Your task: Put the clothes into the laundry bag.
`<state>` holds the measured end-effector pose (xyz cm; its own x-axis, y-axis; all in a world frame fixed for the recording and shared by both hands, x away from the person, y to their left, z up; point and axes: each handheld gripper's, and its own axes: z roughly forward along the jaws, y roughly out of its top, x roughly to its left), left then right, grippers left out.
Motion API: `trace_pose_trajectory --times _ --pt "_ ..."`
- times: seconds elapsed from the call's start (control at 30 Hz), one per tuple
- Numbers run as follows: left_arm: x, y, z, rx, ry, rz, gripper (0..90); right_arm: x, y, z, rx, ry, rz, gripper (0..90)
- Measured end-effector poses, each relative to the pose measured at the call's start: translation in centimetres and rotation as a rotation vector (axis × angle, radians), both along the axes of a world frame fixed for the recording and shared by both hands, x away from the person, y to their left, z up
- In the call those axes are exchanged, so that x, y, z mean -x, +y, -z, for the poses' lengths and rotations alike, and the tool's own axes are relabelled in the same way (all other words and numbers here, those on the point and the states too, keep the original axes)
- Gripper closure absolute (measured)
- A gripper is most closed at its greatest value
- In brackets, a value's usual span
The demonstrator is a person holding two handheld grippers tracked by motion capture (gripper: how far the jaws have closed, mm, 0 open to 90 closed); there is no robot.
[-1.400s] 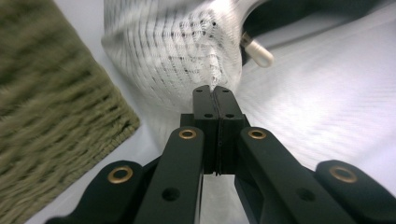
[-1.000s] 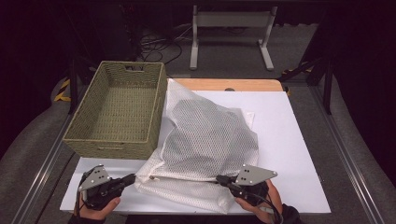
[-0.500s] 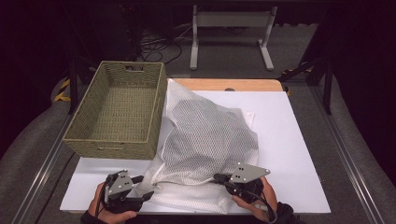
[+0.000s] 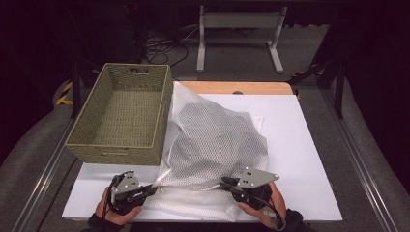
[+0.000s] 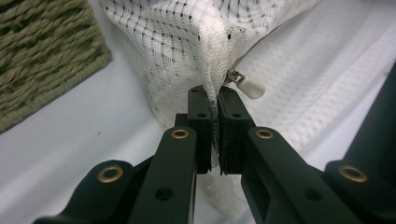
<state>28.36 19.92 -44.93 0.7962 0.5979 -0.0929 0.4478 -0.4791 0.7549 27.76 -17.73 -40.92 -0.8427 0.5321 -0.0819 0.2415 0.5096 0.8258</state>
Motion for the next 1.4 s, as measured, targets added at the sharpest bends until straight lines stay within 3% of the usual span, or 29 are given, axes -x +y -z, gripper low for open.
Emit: trace_pose_trajectory --times 0.2,0.3,0.43,0.5,0.63,0.7,0.87,1.0,1.27,1.4 --pt "-0.3 -0.3 -0.5 0.022 -0.010 0.014 85.9 1.1 0.8 -2.0 -0.037 -0.071 -0.025 78.0" --pt "-0.3 -0.6 -0.6 0.029 -0.009 0.020 85.8 2.0 1.9 -2.9 -0.065 -0.092 -0.085 85.8" --pt "0.0 -1.1 -0.7 0.030 -0.019 0.033 85.8 2.5 4.4 -2.3 -0.053 -0.040 -0.181 86.7" --pt "0.1 -1.4 -0.7 0.027 -0.020 0.039 85.9 2.4 4.9 -2.0 -0.045 -0.028 -0.192 84.9" --pt "0.2 -2.1 -0.7 0.013 -0.029 0.072 85.9 1.4 7.8 -0.1 -0.010 0.040 -0.225 82.2" --pt "0.3 -2.3 -0.6 0.006 -0.031 0.073 86.0 1.1 8.7 0.4 0.007 0.036 -0.223 81.1" --pt "0.4 -2.1 -0.4 0.003 -0.033 0.082 86.2 0.1 10.7 1.7 0.014 0.092 -0.222 74.3" --pt "0.7 -2.1 -0.4 -0.003 -0.036 0.077 86.2 0.3 12.0 1.8 0.025 0.085 -0.242 75.8" --pt "1.1 -2.0 -0.2 0.009 -0.032 0.081 86.1 -0.1 13.1 2.4 0.042 0.100 -0.222 87.3" --pt "1.2 -1.9 -0.3 0.021 -0.041 0.078 86.1 -0.4 13.1 2.5 0.038 0.103 -0.200 79.6"
